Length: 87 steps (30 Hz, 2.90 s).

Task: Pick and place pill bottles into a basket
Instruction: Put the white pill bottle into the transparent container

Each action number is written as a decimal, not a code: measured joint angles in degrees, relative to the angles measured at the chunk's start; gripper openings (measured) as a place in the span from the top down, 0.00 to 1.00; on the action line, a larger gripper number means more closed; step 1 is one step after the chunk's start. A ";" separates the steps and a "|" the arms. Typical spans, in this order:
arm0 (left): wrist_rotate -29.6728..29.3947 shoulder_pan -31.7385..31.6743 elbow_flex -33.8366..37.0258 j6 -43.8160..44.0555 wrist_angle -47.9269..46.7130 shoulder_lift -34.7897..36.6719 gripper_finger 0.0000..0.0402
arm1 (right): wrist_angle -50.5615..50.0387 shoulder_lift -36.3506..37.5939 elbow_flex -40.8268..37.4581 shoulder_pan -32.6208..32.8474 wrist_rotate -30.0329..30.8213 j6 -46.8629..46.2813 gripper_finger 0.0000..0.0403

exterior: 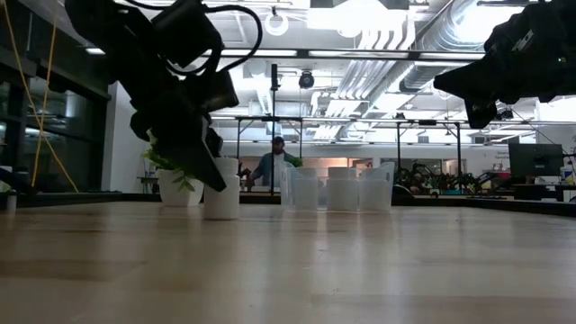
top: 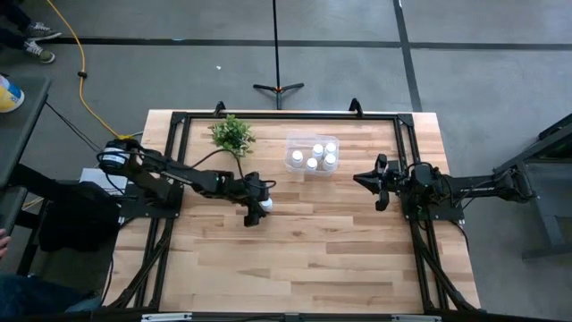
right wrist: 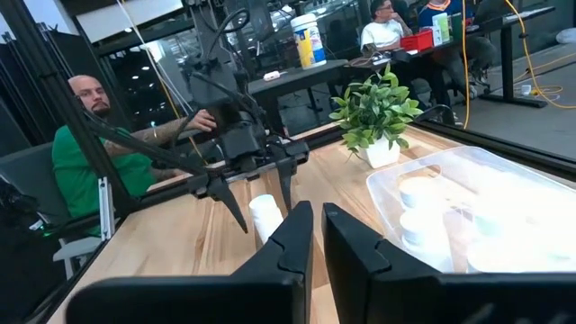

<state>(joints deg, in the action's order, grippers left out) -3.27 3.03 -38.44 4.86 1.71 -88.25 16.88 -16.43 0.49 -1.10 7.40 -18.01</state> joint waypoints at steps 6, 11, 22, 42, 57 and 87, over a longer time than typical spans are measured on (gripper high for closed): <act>0.02 -0.01 0.00 -0.08 -0.01 -0.78 0.18 | -0.02 0.00 0.00 0.00 -0.02 -0.01 0.95; 0.02 -0.02 0.00 -0.08 -0.02 -0.78 0.24 | -0.39 0.00 0.00 0.02 -0.02 -0.01 0.96; 0.11 0.00 -0.05 -0.08 -0.02 -0.78 0.41 | -0.44 0.00 -0.02 0.00 -0.02 -0.01 0.96; -2.64 -0.04 -13.75 -1.90 -5.53 -0.78 0.46 | -0.52 0.00 -0.02 0.00 0.00 -0.01 0.96; -5.10 -3.83 -23.22 0.20 -13.75 -0.78 0.45 | -0.42 0.00 -0.02 0.02 0.01 -0.16 0.96; -1.66 -16.66 -29.90 -3.67 1.33 -0.78 0.46 | -0.44 -0.02 -0.02 0.01 1.51 -0.03 0.96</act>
<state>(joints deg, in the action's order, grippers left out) -4.93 -13.63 -68.34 1.19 3.05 -89.03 16.45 -16.45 0.47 -1.10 8.91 -18.04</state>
